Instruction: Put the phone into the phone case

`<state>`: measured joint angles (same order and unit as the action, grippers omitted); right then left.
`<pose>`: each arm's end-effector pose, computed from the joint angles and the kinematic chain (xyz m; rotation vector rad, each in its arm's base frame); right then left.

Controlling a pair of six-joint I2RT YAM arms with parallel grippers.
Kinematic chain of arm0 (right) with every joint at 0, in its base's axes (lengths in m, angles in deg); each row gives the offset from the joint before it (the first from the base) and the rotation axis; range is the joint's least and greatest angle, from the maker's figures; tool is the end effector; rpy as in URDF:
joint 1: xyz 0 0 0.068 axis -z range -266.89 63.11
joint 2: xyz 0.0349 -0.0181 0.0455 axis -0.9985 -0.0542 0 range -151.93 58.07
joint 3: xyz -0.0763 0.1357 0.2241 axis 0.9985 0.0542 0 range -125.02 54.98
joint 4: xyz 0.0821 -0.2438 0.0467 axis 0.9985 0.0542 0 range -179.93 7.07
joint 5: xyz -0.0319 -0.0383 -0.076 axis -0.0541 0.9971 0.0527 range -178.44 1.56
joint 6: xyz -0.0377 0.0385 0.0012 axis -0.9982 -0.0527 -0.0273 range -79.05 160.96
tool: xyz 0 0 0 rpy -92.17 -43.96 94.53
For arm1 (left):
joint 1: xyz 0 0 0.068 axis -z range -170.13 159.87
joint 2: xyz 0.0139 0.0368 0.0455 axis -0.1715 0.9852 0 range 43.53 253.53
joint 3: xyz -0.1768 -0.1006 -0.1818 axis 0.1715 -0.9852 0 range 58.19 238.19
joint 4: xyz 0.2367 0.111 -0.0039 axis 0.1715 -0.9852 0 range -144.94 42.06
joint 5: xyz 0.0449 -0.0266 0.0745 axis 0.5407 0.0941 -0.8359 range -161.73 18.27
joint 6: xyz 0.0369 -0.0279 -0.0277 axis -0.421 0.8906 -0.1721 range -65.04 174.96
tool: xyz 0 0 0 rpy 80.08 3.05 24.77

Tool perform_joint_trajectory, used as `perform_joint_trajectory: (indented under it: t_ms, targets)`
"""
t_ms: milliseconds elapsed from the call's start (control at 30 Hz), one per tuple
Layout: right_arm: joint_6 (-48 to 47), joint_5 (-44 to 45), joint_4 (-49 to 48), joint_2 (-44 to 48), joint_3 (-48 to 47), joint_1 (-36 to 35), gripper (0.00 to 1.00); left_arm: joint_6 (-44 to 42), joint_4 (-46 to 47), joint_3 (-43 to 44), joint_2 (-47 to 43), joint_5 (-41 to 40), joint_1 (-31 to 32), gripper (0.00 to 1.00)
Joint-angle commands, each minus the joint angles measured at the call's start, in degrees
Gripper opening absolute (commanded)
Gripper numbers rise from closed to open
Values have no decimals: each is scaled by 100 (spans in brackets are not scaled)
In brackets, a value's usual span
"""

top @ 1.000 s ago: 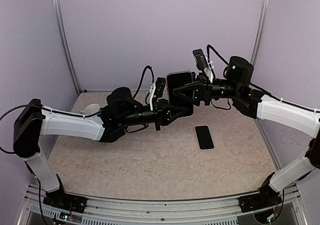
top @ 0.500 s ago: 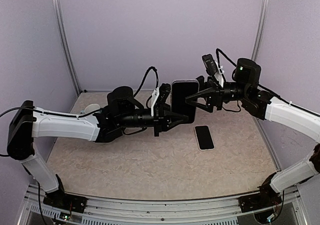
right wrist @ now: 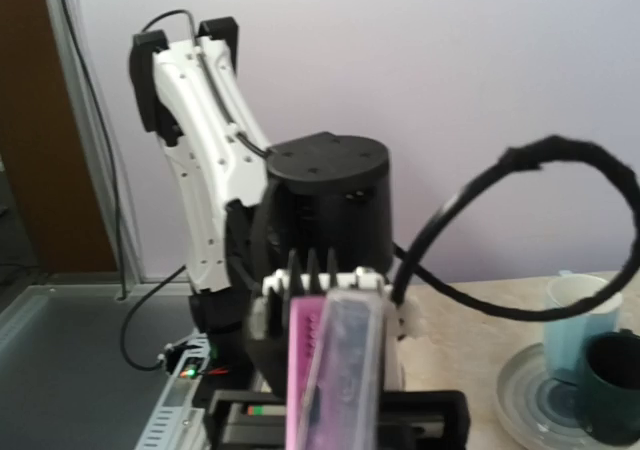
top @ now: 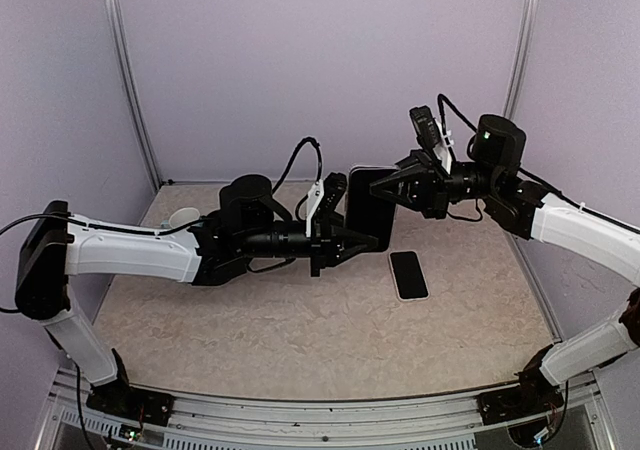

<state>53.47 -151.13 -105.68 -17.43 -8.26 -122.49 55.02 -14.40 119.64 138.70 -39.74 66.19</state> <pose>0.2225 0.1980 0.3812 -1.2225 1.2457 1.4496 0.1979 -0.3310 0.2901 1.1880 1.2268 -1.1882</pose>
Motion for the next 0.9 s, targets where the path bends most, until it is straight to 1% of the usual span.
perform_joint_trajectory:
  t_ms: [0,67,100,167,200,233,333,433,500,567,700,767,867]
  targets:
    - [6,-69,92,170,49,18,0,-156,188,255,-8,104,51,0]
    - [25,21,37,233,93,18,0,-128,181,245,1,85,68,1]
    - [19,70,6,264,126,17,0,-79,217,240,1,-15,76,16]
    - [113,23,-172,298,183,17,0,-33,355,203,9,-185,81,53]
    - [204,-34,-325,293,193,17,0,119,477,160,3,-286,80,62]
    - [236,-103,-369,280,187,17,0,185,620,105,-12,-377,74,65]
    - [84,-190,-167,284,115,17,0,227,904,-64,-164,-542,32,66]
    - [-170,-285,158,353,55,17,0,260,977,-152,-458,-342,-109,68]
    - [-299,-311,352,365,8,18,0,248,799,-93,-618,-203,-189,71]
    - [-352,-295,431,387,-7,18,0,154,536,-39,-723,-188,-241,71]
    - [-525,-188,627,405,-13,18,0,276,453,32,-928,-52,-305,76]
    - [-531,-165,633,401,-12,20,0,282,242,209,-951,-132,-212,76]
    - [-487,-168,582,392,-28,20,0,188,-174,472,-853,-387,-83,72]
